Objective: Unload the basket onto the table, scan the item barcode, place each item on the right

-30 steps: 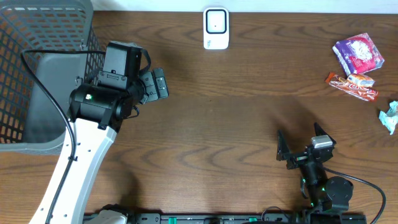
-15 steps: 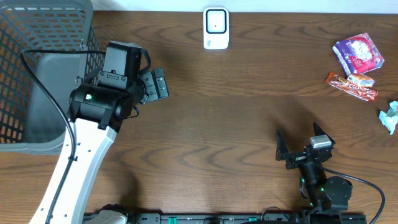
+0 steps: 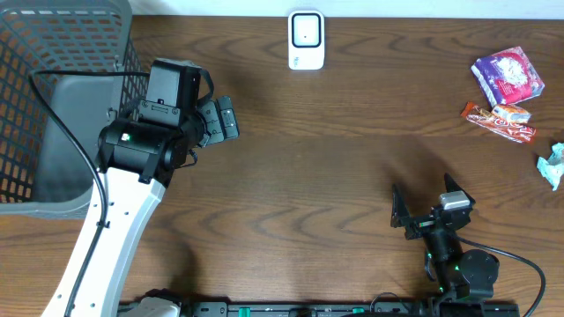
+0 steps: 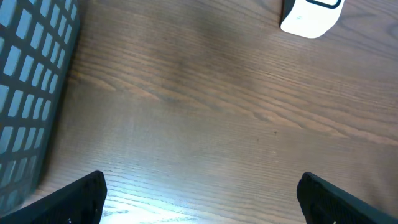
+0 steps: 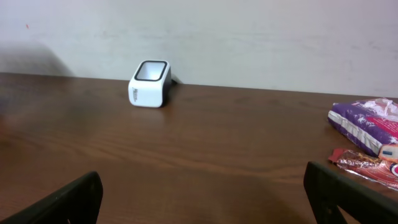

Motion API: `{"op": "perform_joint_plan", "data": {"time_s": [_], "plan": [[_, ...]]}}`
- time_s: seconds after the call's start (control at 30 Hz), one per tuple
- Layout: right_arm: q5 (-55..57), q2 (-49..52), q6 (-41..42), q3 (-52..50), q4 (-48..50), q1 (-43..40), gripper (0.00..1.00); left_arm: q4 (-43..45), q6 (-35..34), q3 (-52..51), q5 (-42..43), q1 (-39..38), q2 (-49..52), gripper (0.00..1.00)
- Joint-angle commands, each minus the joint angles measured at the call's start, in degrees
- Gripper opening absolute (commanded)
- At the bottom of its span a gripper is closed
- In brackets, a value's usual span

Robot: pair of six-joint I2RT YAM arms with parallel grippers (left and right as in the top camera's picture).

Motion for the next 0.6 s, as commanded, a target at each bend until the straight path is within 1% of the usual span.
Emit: {"op": "perform_joint_plan", "data": {"time_s": [0.0,0.17,0.27,0.4,0.57], "plan": [[0.7,-0.4,-0.4,-0.1,-0.3,0.4,0.99,-0.6,0.7,0.0,-2.3,0.0,0.0,0.98],[0.7,-0.4,-0.4,-0.1,-0.3,0.4,0.99,-2.8,1.1,0.0,-4.8,0.0,0.3,0.98],[0.7,-0.4,-0.4,-0.1,-0.3,0.4,0.99,-2.7,1.0,-1.0,-4.7,-0.1,-0.5,0.98],[0.7,-0.4,-0.4,-0.1,-0.3,0.4,0.99,0.3,0.5,-4.2,-4.8,-0.1,-5.0,0.98],[0.7,-0.4,-0.4,-0.1,-0.3,0.4,0.99,2.4,3.8,-9.4,-4.8,0.0,-11.0,0.98]]}}
